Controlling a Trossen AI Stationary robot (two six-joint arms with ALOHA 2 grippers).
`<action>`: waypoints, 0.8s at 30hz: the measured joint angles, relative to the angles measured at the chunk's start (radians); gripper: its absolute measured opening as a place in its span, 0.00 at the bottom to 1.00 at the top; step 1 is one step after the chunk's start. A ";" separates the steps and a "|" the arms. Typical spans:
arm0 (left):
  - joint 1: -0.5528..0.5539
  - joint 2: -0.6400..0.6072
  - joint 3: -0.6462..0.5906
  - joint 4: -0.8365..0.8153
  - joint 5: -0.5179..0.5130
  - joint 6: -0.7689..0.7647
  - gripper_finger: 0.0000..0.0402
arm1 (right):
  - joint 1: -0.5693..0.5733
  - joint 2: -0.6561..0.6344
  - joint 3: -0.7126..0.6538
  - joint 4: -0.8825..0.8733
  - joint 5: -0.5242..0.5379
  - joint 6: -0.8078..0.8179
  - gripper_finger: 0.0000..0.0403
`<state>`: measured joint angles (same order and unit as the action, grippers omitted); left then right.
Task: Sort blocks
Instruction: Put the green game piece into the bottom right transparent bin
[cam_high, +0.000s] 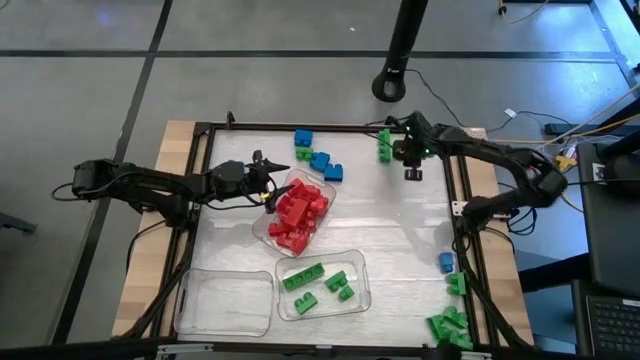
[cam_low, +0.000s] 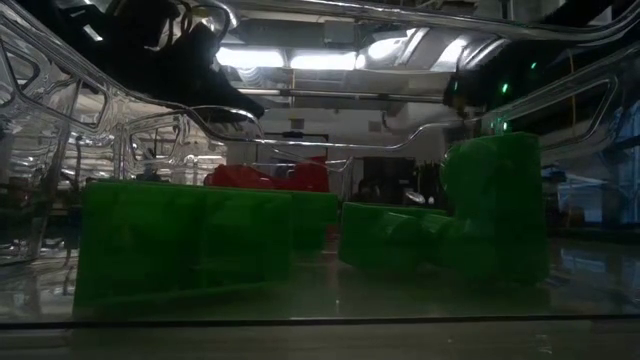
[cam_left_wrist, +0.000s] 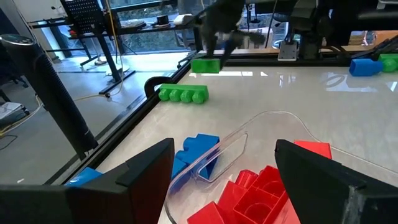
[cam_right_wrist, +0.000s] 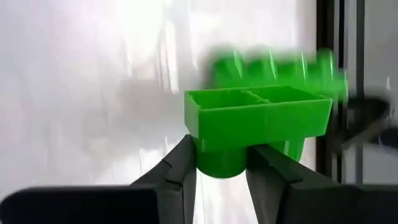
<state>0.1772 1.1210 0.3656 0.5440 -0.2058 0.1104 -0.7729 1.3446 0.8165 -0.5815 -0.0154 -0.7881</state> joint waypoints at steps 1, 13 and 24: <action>0.000 0.000 0.000 0.002 0.000 0.000 0.67 | 0.029 -0.032 0.000 -0.009 -0.031 0.022 0.27; 0.000 0.000 0.000 0.040 0.000 -0.010 0.67 | 0.609 -0.183 0.001 0.210 -0.241 0.363 0.27; 0.000 0.000 0.000 0.052 0.000 -0.020 0.67 | 1.010 -0.030 0.002 0.608 -0.241 0.601 0.27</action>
<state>0.1772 1.1206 0.3660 0.5964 -0.2058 0.0906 0.2370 1.3144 0.8185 0.0261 -0.2565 -0.1869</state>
